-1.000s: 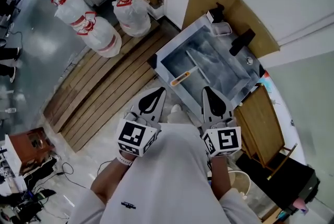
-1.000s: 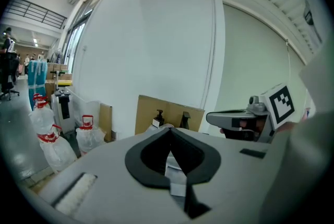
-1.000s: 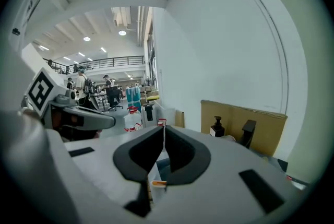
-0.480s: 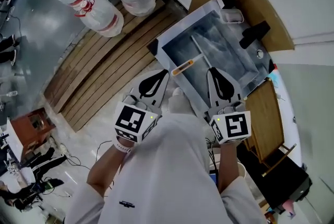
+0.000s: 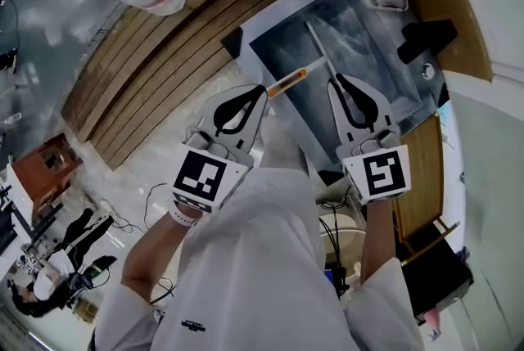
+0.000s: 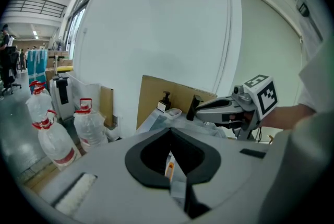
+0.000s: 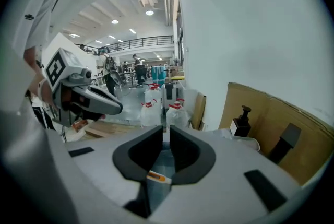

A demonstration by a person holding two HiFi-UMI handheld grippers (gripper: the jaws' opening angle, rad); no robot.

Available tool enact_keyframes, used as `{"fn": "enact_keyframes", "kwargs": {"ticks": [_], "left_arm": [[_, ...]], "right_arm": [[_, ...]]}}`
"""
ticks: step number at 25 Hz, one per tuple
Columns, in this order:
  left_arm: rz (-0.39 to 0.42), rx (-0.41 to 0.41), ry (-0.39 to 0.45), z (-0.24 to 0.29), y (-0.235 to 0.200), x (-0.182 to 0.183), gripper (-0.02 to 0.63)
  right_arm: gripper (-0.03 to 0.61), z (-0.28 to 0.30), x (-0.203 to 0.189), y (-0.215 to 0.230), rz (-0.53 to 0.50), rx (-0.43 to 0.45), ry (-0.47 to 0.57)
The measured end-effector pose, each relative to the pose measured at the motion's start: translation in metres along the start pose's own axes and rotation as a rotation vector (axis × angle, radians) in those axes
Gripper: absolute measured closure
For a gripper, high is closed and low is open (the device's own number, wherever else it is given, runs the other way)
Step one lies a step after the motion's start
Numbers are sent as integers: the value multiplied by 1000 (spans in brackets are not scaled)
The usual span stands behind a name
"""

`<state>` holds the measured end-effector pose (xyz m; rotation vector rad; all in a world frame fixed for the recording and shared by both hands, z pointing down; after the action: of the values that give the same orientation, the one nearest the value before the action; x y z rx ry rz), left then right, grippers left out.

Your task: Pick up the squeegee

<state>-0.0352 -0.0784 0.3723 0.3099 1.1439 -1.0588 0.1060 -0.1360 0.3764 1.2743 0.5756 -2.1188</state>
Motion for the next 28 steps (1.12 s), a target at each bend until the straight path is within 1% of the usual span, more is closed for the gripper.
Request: {"fn": "enact_keyframes", "kwargs": {"ticks": [2,6,9,12,16,19,23,28], "left_arm": [[-9,5,-15,7,-4,-7,609],[-39,24,-36,19,-14,-21,609],[-73,42,-52,29,-21,-34,609],[-94,44,-67,42,-24,-44,609],[-108,53,-92,56,-27,-57,609],[-119,60,-107,64,-30,-65,609],[-138,68,-116,71,-33,-74,609],[-148,81,-116,73,-35,-81,609]], "right_arm": [[568,10,-5,-2,-14,56,-25],[565,33,-24,-3,-74,163,-91],[499,56,-42,-7,-63,255,-131],[491,75,-54,-13,-121,317,-129],[491,96,-80,-19,-192,440,-187],[487,106,-96,-20,-260,548,-221],[485,110,-112,-23,-370,690,-223],[450,111,-137,-31,-558,803,-266]]}}
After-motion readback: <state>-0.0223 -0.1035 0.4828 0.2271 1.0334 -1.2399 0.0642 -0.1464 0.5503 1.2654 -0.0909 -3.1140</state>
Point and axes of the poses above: the fingertips, and each gripper's own axes: z forward along the fingers, y to its right, x out of its top, the point moved 4 cm from there along -z, backward along the fingers, and after that the axes turned 10 degrees about -x, right-handed, at the moved point
